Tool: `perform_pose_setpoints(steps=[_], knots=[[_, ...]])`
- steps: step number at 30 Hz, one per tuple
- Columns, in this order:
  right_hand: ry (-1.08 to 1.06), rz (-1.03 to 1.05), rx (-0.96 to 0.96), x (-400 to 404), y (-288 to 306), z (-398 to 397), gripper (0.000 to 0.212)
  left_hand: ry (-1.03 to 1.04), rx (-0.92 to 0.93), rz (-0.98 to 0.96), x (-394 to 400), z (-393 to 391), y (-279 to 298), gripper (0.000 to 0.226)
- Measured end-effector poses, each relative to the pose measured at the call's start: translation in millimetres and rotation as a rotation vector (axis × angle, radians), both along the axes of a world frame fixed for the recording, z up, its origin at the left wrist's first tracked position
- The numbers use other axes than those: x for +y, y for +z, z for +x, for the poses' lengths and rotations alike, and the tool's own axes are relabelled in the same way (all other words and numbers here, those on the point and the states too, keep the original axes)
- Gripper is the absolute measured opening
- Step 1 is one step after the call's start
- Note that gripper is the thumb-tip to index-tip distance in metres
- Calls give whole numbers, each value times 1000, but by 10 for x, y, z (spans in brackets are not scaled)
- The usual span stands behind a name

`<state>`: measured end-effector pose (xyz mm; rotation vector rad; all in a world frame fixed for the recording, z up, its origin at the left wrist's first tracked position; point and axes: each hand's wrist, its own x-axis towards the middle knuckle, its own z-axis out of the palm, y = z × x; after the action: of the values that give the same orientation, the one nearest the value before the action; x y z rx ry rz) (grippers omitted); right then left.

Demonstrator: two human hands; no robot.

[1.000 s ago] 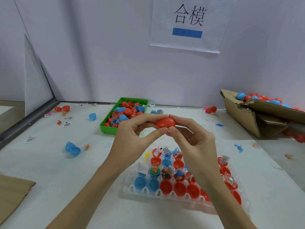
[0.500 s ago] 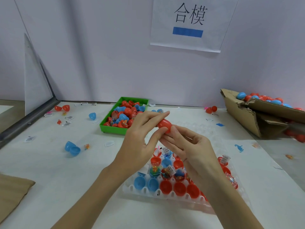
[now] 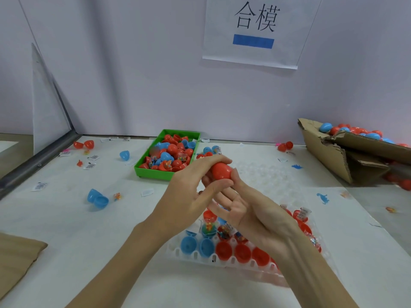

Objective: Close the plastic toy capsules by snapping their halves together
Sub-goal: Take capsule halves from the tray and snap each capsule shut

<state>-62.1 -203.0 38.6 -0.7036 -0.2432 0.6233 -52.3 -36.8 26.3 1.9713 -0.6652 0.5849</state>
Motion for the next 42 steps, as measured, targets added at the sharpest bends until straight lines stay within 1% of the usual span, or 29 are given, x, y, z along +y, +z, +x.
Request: perform_pose_setpoints(steps=[4,9,13,15,17,19,20,22,23,25,27,29,32,34,37,39,42], knots=[[-6,10,-58,-15,4,5,45,-8,-15,6,-19,6,-21,36],[-105,-69,-106,12,-2,-22,53,-32,-22,-59,-71,-14,-40,35],[-188,-141,-127,29,21,-72,49,-24,-29,-103,-125,-48,-73,39],[-207,-173,-144,32,27,-92,45,6,-28,-104,-157,-66,-101,37],[-227,-191,-147,29,28,-93,45,5,-1,-130,-179,-66,-108,35],[-304,-246,-182,26,28,-74,43,-67,89,-189,-184,-53,-93,31],[-397,-320,-244,25,15,-64,40,-120,156,-215,-182,-46,-84,32],[-669,-557,-485,20,-30,-45,30,-192,286,-269,-179,-43,-72,38],[-794,-681,-640,26,-51,-40,31,-186,333,-306,-185,-43,-63,39],[-950,-907,-902,54,-134,-16,40,-113,377,-405,-189,-33,-48,37],[-1053,-1066,-1038,61,-207,25,45,-88,440,-512,-171,1,-45,32],[-1096,-1144,-1076,50,-248,54,43,-136,528,-567,-134,23,-39,28],[-1131,-1210,-1133,24,-256,83,43,-183,578,-583,-90,34,-30,29],[-1105,-1218,-1185,-1,-236,90,49,-242,635,-664,-83,30,-12,31],[-982,-1118,-1239,-15,-197,56,57,-406,708,-799,-75,15,25,28],[-952,-1020,-1264,1,-186,20,52,-477,718,-826,-74,4,38,31],[-976,-959,-1264,22,-166,-14,44,-472,714,-821,-72,4,42,38]])
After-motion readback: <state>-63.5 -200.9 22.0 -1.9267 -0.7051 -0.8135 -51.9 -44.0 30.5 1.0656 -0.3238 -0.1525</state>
